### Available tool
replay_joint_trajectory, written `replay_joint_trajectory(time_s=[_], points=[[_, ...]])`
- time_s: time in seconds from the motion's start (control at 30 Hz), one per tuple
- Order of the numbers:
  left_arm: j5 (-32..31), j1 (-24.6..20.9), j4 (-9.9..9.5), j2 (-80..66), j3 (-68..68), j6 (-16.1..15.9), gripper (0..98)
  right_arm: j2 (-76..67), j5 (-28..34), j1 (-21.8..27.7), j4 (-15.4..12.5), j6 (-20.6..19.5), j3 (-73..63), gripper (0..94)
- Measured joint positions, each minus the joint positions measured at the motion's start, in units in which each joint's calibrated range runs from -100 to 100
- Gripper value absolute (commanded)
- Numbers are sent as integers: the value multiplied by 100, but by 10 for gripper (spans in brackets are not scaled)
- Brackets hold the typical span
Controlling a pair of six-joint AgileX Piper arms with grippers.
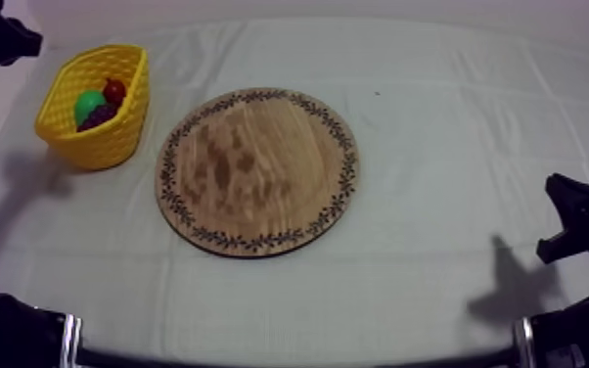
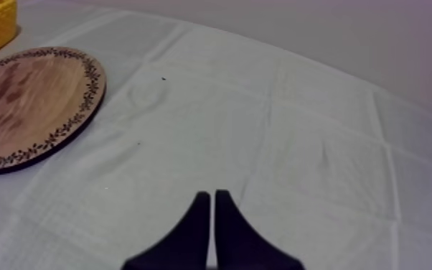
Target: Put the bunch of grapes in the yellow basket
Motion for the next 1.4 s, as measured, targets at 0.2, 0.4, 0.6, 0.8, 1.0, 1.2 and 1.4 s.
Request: replay_joint_trajectory(time_s=[0.2, 0.4, 0.6, 0.8, 1.0, 1.2, 1.4], points=[[-944, -96, 11, -1206, 1146, 347, 1, 0, 0, 0, 0, 0, 0, 4], [-1471, -129, -8, -2632, 2498, 479, 0, 0, 0, 0, 0, 0, 0, 4], [-1893, -97, -60, -4092, 3812, 512, 0, 0, 0, 0, 0, 0, 0, 4], [-1992, -120, -159, -5345, 4870, 473, 0, 0, 0, 0, 0, 0, 0, 4], [-2215, -180, -177, -6142, 5695, 394, 0, 0, 0, 0, 0, 0, 0, 4], [-2221, -133, -318, -6570, 5993, 526, 0, 0, 0, 0, 0, 0, 0, 4], [-2258, -48, -572, -6774, 6071, 724, 0, 0, 0, 0, 0, 0, 0, 4]])
